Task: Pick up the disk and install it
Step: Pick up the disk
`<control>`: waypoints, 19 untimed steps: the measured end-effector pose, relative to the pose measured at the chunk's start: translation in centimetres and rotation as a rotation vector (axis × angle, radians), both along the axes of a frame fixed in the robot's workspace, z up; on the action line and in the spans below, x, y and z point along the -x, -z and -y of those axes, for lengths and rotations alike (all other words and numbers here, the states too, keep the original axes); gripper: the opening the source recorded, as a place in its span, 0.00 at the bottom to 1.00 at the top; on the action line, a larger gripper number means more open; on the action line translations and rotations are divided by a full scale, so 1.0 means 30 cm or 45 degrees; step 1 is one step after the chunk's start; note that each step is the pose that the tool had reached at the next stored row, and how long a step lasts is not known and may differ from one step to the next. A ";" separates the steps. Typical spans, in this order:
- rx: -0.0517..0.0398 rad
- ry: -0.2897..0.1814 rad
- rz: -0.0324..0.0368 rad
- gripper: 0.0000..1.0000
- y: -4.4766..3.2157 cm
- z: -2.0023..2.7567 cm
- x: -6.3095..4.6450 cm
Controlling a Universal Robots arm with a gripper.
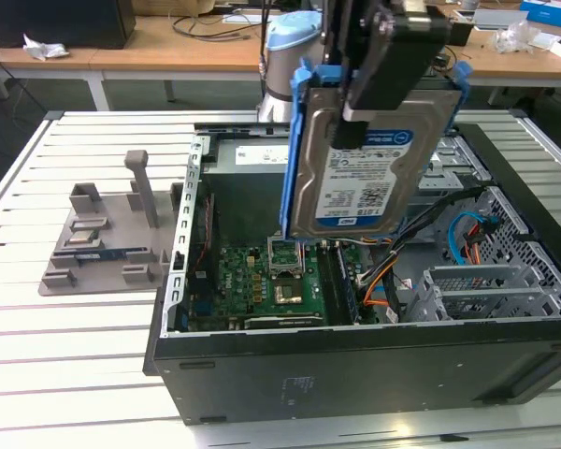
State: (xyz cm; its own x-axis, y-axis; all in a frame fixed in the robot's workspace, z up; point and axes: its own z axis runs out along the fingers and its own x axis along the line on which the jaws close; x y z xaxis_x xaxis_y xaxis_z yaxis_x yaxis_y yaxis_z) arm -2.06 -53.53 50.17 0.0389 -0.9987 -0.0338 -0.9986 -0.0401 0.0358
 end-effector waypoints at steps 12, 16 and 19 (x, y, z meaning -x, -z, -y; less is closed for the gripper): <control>0.000 0.000 -0.0070 0.37 0.004 0.000 -0.247; 0.000 0.000 -0.0103 0.37 0.006 0.000 -0.361; 0.000 0.000 -0.0148 0.37 0.013 0.000 -0.437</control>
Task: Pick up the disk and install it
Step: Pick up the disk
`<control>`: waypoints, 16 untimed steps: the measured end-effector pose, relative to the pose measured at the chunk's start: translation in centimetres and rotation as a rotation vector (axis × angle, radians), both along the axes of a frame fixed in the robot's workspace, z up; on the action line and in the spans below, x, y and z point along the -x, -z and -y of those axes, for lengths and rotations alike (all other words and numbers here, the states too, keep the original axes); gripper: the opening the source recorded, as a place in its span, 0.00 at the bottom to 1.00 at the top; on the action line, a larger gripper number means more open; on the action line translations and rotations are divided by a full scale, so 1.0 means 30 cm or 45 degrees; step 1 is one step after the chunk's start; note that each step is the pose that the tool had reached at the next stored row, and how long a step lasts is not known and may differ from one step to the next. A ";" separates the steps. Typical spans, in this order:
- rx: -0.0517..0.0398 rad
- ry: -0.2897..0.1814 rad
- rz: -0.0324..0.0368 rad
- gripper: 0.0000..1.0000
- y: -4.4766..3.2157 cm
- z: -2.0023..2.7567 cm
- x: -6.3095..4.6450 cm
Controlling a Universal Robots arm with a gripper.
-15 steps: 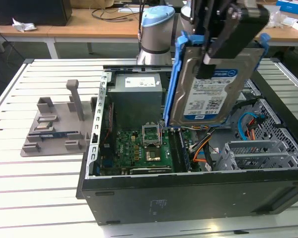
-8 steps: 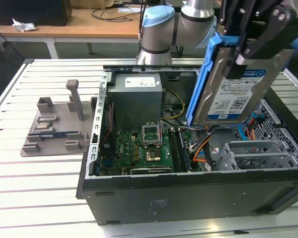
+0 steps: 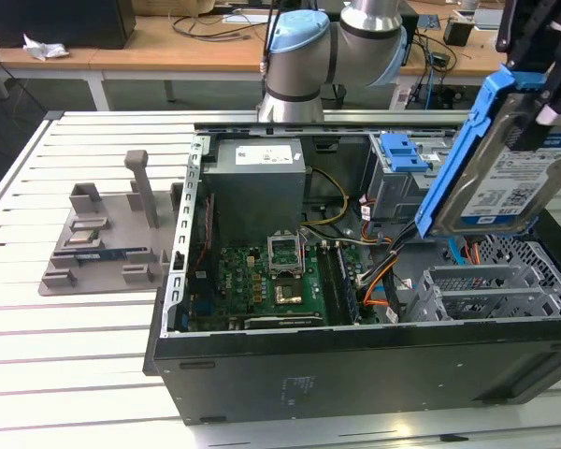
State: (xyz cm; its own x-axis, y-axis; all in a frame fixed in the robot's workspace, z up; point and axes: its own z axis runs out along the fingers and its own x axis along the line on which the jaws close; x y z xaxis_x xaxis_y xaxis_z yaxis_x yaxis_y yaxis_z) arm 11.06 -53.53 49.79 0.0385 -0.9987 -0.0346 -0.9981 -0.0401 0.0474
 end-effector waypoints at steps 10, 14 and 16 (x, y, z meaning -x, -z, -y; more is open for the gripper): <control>0.000 0.025 -0.0035 0.37 0.056 0.028 -0.043; 0.011 0.067 -0.0032 0.37 0.072 0.028 -0.058; 0.018 0.072 -0.0031 0.37 0.077 0.028 -0.078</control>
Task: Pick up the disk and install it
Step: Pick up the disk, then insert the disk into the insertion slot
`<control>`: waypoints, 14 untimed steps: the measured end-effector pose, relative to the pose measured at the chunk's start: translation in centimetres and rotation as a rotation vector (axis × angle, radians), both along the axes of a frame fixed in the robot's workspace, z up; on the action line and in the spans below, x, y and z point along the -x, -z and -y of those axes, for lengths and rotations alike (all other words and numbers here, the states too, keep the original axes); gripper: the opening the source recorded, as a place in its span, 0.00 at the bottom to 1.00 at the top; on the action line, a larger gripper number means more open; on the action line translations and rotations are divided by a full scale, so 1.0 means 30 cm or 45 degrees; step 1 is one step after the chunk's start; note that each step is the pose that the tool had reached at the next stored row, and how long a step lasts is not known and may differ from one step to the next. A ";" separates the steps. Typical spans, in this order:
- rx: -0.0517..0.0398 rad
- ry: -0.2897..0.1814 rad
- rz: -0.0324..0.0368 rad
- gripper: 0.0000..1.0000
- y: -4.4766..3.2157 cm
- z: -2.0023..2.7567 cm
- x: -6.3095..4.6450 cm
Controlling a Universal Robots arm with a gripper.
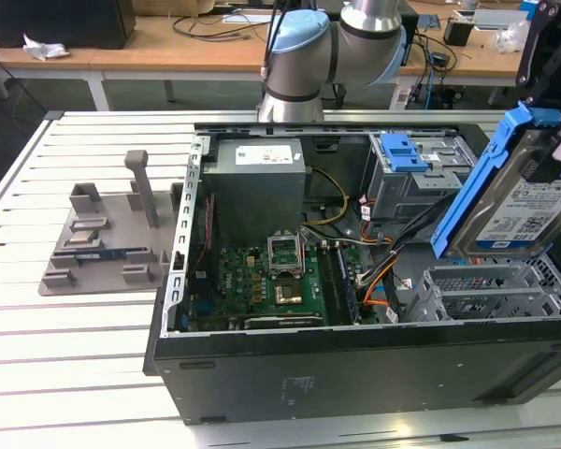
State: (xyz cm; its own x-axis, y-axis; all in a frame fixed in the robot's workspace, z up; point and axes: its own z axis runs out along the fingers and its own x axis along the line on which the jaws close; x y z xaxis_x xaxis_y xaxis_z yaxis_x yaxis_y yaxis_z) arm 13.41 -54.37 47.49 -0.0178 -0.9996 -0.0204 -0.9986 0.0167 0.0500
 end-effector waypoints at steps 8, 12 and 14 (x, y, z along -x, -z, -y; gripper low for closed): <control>0.001 0.000 -0.0001 0.37 0.007 0.002 -0.018; 0.001 0.000 -0.0001 0.37 0.006 0.003 -0.018; 0.001 0.001 -0.0001 0.37 0.007 0.003 -0.018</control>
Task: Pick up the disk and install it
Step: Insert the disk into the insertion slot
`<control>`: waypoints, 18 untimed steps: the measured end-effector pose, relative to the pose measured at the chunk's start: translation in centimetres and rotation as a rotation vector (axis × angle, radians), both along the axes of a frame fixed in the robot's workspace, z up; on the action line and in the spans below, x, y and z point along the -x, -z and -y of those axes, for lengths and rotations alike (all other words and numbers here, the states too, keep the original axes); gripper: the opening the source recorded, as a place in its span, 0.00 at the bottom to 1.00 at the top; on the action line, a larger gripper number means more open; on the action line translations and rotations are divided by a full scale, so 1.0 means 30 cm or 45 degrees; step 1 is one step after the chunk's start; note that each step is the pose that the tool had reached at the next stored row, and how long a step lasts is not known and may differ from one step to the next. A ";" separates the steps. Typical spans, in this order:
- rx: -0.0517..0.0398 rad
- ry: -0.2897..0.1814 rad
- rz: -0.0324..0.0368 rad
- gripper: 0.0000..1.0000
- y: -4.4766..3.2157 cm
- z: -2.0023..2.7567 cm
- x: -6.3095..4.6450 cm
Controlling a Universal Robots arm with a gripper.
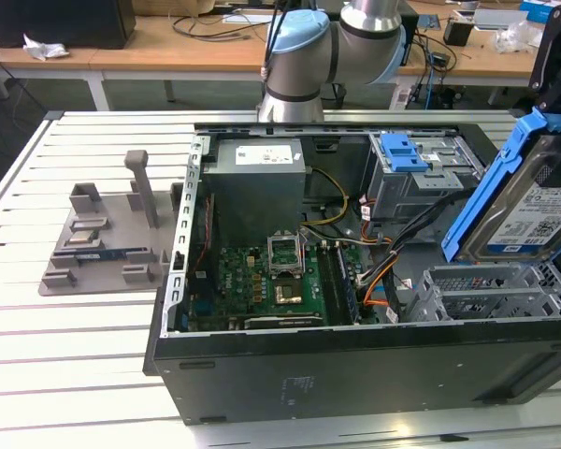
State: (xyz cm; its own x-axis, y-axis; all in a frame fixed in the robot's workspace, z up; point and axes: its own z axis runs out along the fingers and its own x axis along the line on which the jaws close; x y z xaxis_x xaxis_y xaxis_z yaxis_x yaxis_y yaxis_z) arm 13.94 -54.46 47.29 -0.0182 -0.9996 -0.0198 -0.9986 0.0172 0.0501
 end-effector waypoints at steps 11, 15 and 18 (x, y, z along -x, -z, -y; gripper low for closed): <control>0.000 0.000 -0.0001 0.37 0.052 0.000 0.001; 0.024 0.000 -0.0001 0.37 0.073 0.001 0.001; 0.032 0.000 -0.0001 0.37 0.083 0.001 0.001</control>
State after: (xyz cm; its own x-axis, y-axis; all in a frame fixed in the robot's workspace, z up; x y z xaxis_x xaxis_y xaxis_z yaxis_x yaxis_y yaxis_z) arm 13.91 -54.47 44.79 -0.0182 -0.9998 0.0050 -0.9986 0.0184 0.0497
